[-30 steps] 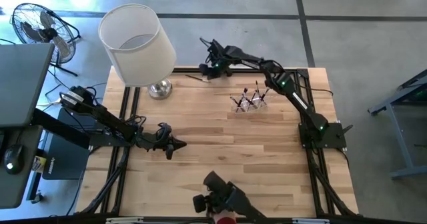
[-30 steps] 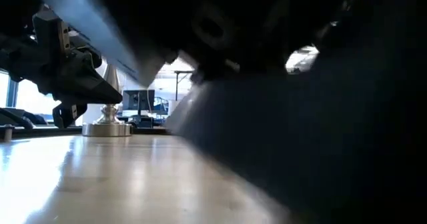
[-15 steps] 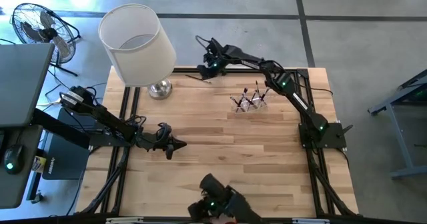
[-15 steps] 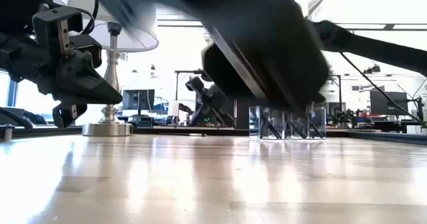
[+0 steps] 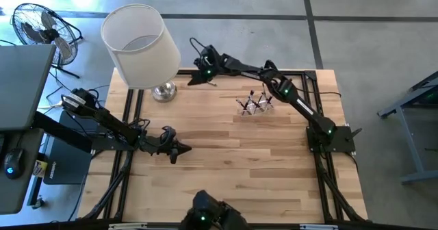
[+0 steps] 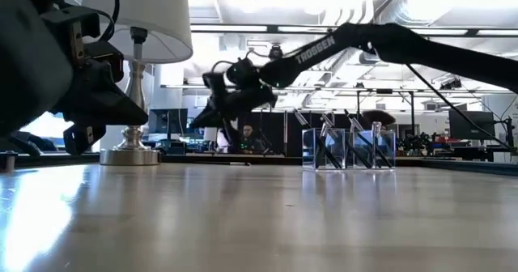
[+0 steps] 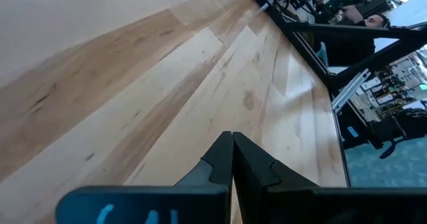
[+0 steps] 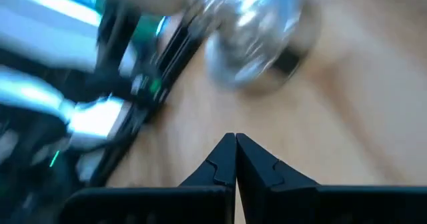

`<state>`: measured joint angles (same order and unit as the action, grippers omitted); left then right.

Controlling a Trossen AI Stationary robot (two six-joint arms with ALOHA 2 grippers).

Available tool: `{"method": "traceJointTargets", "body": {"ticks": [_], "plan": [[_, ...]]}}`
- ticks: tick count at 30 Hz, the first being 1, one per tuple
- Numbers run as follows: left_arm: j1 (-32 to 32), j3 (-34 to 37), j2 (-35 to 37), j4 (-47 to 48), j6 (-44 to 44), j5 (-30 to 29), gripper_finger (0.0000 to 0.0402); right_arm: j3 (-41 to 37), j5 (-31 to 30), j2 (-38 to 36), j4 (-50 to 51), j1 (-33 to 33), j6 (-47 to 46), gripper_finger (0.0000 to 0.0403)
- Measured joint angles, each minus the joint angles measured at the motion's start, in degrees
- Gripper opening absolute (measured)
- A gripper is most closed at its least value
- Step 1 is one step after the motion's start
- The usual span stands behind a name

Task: Put items in baskets/containers
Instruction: Put the eyeshadow brush into the transparent organizer

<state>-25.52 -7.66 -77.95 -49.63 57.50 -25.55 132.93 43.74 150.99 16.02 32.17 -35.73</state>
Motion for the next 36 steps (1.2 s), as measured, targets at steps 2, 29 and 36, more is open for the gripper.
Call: {"method": "traceJointTargets", "body": {"ticks": [2,29,36], "plan": [[0.0,0.0,0.0,-0.1,0.5,0.7,0.0001,0.0,-2.4,1.4,-5.3,0.1,-4.1,0.0],[0.0,0.0,0.0,0.2,1.3,6.2,0.0001,-6.4,-5.0,2.7,-21.4,0.5,-25.6,0.0],[0.0,0.0,0.0,0.1,1.3,6.7,0.0001,-8.1,3.7,2.3,-20.9,-0.8,-31.9,0.0]]}}
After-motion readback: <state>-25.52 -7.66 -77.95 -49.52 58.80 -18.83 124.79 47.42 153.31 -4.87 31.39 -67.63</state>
